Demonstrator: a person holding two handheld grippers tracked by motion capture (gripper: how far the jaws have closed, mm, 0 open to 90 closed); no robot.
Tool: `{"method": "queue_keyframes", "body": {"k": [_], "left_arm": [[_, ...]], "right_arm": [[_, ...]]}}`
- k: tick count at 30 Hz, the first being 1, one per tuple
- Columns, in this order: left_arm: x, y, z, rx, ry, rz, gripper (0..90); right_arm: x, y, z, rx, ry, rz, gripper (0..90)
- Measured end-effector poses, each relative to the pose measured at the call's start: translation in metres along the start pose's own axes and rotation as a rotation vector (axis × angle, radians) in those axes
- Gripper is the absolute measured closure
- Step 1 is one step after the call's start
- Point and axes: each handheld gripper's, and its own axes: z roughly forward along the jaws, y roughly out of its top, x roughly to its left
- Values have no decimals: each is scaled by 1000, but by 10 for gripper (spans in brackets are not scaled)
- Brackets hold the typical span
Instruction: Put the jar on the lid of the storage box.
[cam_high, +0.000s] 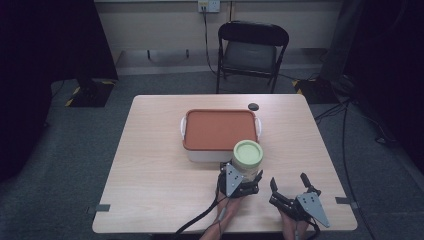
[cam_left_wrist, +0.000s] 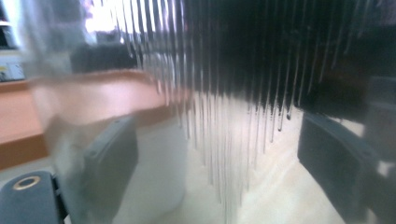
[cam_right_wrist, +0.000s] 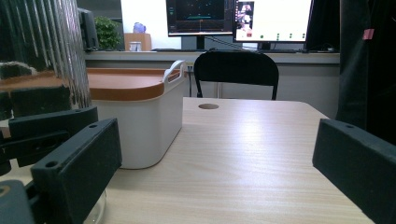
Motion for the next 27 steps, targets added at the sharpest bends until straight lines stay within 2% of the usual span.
{"method": "queue_keyframes", "body": {"k": [19, 27], "left_arm": [[1, -1, 0, 6, -4, -18, 113], [-1, 0, 0, 13, 14, -21, 114]], "right_arm": [[0, 0, 0, 0, 0, 0, 4], [0, 0, 0, 0, -1, 0, 4]]}}
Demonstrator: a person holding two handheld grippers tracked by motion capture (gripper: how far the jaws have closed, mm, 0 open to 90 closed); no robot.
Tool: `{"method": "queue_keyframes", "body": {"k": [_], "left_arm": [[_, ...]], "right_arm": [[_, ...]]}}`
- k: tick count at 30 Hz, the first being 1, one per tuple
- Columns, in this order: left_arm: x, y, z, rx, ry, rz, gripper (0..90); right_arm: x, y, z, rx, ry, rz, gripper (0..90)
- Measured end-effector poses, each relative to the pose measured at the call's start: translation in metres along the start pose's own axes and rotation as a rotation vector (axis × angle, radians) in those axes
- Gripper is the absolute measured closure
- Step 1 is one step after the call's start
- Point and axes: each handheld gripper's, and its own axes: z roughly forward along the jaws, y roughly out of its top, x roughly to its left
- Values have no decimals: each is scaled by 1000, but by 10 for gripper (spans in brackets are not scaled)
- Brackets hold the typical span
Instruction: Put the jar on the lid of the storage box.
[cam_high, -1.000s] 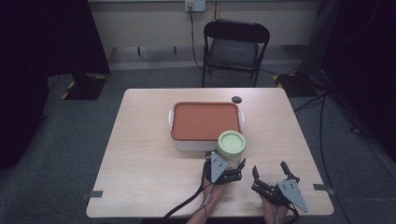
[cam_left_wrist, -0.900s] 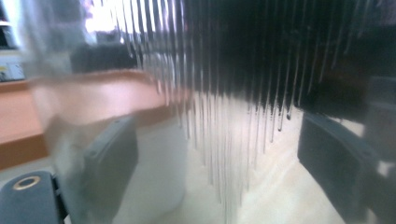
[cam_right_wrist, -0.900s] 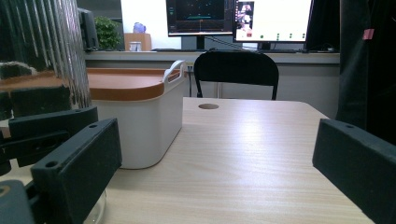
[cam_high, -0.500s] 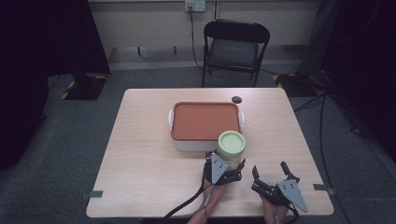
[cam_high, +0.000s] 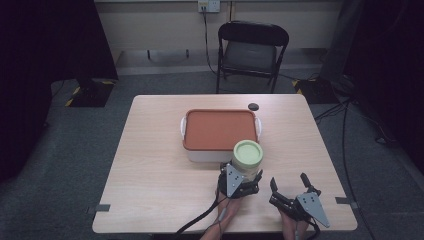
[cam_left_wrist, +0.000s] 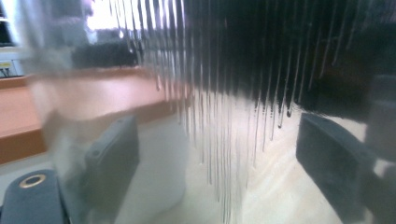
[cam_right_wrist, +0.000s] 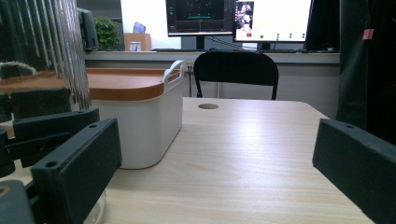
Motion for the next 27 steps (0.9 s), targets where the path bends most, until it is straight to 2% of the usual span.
{"method": "queue_keyframes", "body": {"k": [7, 19, 23, 27], "left_arm": [[1, 1, -1, 11, 0, -11, 115], [0, 4, -2, 22, 4, -5, 115], [0, 5, -3, 25, 5, 14, 115], [0, 6, -4, 31, 1, 2, 115]], "right_arm": [[0, 0, 0, 0, 0, 0, 4], [0, 0, 0, 0, 0, 0, 4], [0, 0, 0, 0, 0, 0, 4], [0, 0, 0, -1, 3, -1, 4]]}}
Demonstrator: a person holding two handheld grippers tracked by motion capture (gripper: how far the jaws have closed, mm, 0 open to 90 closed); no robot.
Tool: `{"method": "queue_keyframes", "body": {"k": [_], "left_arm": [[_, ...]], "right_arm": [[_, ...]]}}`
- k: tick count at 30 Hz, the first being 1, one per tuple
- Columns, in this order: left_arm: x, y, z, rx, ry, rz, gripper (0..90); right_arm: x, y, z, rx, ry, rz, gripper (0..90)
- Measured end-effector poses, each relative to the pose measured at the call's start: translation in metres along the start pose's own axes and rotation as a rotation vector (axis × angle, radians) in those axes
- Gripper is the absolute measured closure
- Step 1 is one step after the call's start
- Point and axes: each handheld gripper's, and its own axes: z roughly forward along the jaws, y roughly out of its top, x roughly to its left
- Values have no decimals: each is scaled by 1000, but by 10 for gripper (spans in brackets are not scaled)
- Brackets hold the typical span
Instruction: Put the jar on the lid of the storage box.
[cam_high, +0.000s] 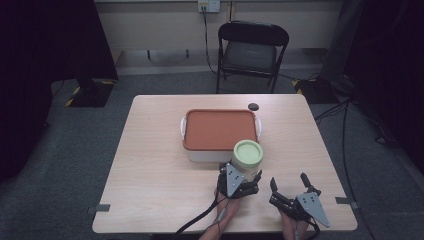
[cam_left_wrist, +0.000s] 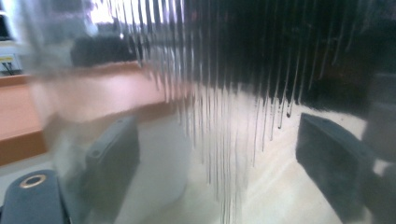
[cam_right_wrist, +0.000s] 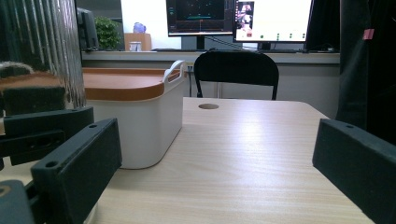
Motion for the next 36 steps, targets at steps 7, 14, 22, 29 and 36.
{"method": "queue_keyframes", "body": {"k": [7, 14, 22, 29, 36], "left_arm": [[0, 7, -3, -2, -2, -4, 115], [-1, 17, -8, -24, -11, 16, 115], [3, 24, -12, -29, -5, 32, 115], [7, 30, -13, -34, -15, 40, 115], [9, 36, -16, -51, -29, 55, 115]], "right_arm": [[0, 0, 0, 1, -1, 1, 4], [0, 0, 0, 1, -1, 1, 4], [0, 0, 0, 0, -2, 1, 4], [0, 0, 0, 1, -4, 0, 5], [0, 0, 0, 1, -4, 0, 6]]}}
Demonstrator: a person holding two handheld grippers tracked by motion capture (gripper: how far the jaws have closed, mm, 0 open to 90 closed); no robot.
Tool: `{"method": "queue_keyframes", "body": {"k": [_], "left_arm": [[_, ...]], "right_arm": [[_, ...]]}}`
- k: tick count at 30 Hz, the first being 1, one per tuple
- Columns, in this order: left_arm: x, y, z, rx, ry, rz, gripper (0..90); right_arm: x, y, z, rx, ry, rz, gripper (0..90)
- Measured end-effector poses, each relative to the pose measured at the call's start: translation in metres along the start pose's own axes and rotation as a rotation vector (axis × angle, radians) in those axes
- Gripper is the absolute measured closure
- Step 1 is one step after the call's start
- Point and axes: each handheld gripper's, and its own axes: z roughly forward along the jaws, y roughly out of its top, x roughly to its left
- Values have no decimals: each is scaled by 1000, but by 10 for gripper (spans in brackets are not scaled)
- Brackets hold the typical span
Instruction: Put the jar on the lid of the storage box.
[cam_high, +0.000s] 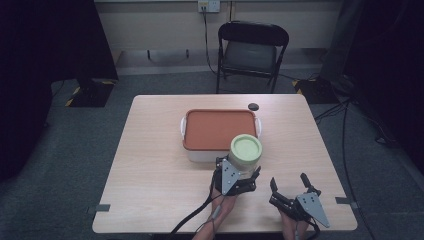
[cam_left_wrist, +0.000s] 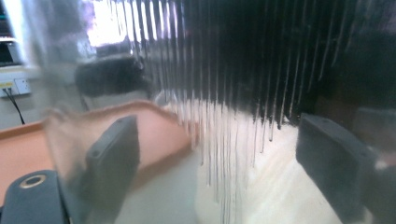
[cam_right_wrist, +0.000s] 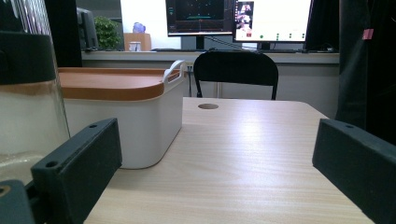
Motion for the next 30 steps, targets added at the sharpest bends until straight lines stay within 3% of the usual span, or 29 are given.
{"method": "queue_keyframes", "body": {"k": [9, 19, 30], "left_arm": [[3, 8, -3, -3, 6, 21, 114], [9, 10, -5, 1, 13, 12, 114], [14, 17, -12, 3, 23, -36, 114]], "right_arm": [[0, 0, 0, 0, -1, 0, 7], [0, 0, 0, 0, -1, 0, 7], [0, 0, 0, 0, -1, 0, 7]]}}
